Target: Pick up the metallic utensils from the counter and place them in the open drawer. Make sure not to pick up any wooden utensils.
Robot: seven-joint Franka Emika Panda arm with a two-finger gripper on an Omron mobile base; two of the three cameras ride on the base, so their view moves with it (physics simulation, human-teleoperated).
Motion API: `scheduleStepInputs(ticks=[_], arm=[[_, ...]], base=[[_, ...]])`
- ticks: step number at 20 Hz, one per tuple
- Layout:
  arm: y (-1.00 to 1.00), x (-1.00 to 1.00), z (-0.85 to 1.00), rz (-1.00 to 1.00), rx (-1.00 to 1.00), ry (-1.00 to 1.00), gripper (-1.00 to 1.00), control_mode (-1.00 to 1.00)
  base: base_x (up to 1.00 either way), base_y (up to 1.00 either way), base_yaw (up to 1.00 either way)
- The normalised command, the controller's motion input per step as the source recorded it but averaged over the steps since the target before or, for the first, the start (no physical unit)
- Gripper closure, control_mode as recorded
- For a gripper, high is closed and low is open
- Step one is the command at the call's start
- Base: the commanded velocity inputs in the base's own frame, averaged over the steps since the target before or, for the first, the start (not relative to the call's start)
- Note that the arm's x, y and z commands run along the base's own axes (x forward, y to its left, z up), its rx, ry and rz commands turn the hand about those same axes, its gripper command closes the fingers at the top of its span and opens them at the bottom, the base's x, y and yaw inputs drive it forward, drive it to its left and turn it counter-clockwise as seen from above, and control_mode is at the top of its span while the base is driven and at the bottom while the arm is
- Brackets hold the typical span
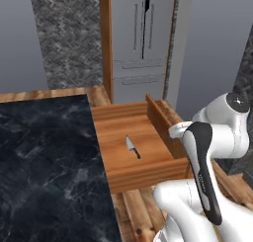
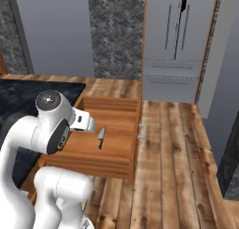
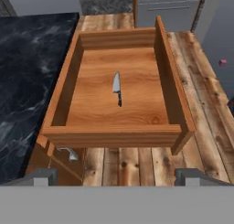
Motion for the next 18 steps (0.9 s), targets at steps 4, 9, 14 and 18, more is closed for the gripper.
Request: scheduleStepInputs(ticks=[4, 9, 14, 18], arm=[[0.00, 0.00, 0.00, 0.00, 0.00, 0.00, -1.00, 1.00], [0.00, 0.00, 0.00, 0.00, 0.00, 0.00, -1.00, 1.00], [0.00, 0.00, 0.00, 0.00, 0.00, 0.00, -1.00, 1.00], [0.00, 0.00, 0.00, 0.00, 0.00, 0.00, -1.00, 1.00]], base=[[-0.60, -0.80, -0.48], [-0.08, -0.35, -0.47], [-0.11, -0.06, -0.70], [0.00, 0.00, -1.00]])
